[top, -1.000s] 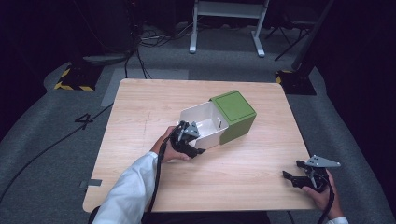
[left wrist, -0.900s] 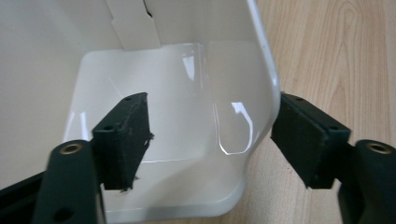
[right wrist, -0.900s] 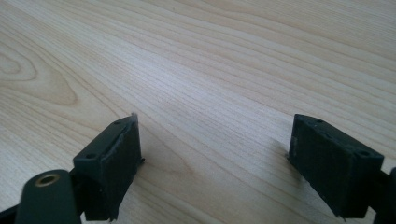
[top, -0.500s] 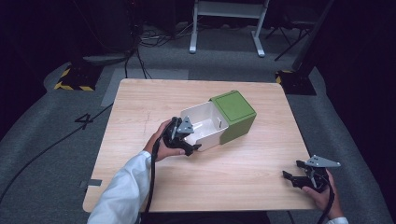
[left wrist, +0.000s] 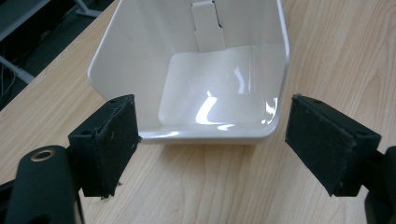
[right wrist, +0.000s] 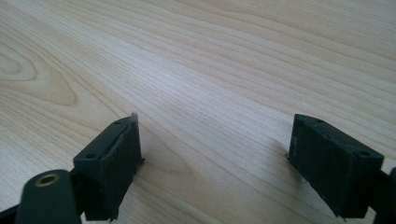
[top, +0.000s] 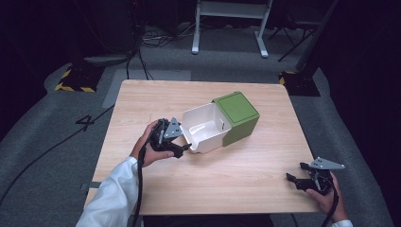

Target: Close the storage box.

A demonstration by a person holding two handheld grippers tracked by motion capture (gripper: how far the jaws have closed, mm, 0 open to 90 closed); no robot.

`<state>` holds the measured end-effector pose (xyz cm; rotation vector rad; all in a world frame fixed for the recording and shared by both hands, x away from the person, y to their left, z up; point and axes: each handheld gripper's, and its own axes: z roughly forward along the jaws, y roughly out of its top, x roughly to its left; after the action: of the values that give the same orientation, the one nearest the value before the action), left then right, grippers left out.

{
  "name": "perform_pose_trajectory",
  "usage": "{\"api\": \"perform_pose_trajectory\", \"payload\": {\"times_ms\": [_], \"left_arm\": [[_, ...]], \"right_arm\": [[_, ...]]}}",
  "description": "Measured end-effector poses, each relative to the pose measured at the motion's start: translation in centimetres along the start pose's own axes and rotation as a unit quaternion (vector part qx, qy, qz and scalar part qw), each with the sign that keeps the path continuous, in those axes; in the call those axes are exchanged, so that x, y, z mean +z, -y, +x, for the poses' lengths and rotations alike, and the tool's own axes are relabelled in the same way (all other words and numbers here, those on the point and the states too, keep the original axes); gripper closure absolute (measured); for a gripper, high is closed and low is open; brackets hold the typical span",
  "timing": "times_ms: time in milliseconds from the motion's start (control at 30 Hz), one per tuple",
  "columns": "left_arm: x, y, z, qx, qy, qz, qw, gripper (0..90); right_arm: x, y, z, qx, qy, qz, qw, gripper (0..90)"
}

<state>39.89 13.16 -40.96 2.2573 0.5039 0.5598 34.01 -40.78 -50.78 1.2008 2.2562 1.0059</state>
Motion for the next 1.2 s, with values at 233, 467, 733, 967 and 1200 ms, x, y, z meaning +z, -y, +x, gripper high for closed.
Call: {"api": "perform_pose_trajectory", "payload": {"times_ms": [233,467,733,967,1200], "left_arm": [[-1.6,1.5,0.0,0.002,-0.024,0.015,0.9996,17.7],[-3.2,3.4,0.1,-0.006,-0.047,0.029,0.9984,17.7],[-4.4,6.3,0.1,-0.03,-0.067,0.046,0.9962,17.7],[-4.2,8.8,-0.3,-0.047,-0.072,0.066,0.9941,17.8],[-3.6,11.4,-0.5,-0.074,-0.074,0.09,0.9905,17.8]], "right_arm": [[0.0,0.0,0.0,0.0,0.0,0.0,1.0,17.0],[0.0,0.0,0.0,0.0,0.0,0.0,1.0,17.0],[0.0,0.0,0.0,0.0,0.0,0.0,1.0,17.0],[0.0,0.0,0.0,0.0,0.001,0.0,1.0,16.9],[0.0,0.0,0.0,-0.001,0.001,0.0,1.0,17.0]]}}
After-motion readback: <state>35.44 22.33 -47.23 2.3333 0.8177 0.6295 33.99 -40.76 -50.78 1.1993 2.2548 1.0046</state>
